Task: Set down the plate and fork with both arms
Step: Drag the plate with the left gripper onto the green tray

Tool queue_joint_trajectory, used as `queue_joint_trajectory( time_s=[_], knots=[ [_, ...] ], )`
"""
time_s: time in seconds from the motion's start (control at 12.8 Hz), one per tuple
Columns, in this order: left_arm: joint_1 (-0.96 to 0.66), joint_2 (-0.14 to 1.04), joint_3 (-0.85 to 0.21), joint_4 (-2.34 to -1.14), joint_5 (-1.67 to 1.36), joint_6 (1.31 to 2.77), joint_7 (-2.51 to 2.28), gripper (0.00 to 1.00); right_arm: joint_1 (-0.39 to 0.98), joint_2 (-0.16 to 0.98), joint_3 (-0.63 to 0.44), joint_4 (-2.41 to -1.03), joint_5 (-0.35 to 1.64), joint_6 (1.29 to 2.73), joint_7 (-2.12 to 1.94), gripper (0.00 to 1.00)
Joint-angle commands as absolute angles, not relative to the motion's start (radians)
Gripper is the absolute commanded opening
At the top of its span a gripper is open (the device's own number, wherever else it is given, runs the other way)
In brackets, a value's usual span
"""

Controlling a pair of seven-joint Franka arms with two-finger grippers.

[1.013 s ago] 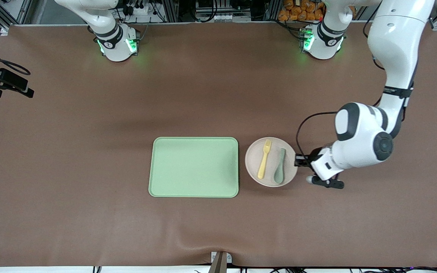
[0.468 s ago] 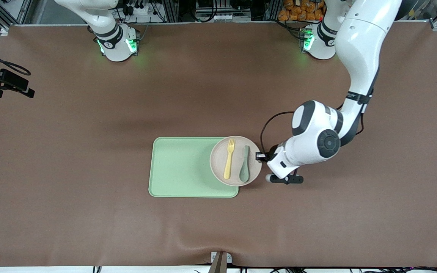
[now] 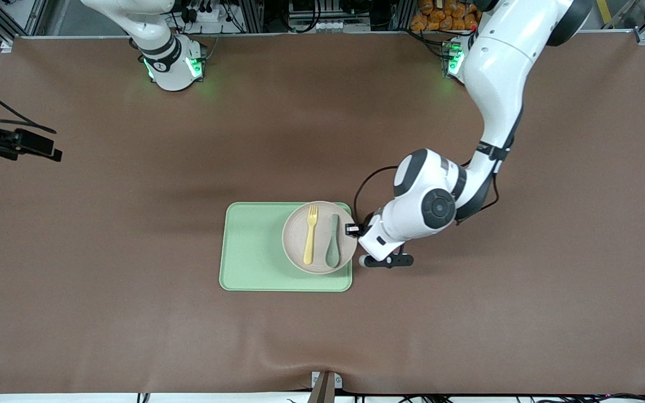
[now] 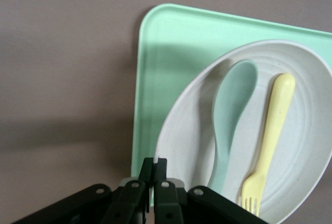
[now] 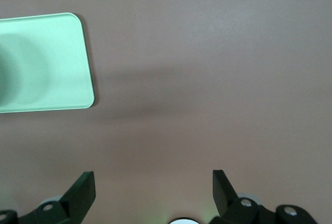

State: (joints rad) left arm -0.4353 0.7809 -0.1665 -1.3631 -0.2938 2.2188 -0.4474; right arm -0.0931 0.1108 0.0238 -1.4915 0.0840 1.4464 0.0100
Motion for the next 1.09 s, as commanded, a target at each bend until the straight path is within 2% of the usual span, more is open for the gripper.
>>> queue_joint_trajectory(
  time_s=[0.0,0.16,1.01],
  knots=[
    [-0.537,0.843,-0.095,-1.299,-0.299,2.273,-0.54,0.0,-0.104,0.139,0.034,-1.479,0.097,1.468,0.005,1.0],
    [-0.563,0.876,-0.074,-1.27,-0.301,2.276,-0.561,0.0,-0.104,0.163,0.034,-1.479,0.1,1.471,0.009,1.0],
    [-0.563,0.943,-0.084,-1.269,-0.31,2.341,-0.546,0.01,-0.101,0.264,0.037,-1.477,0.126,1.477,0.018,1.0]
  ],
)
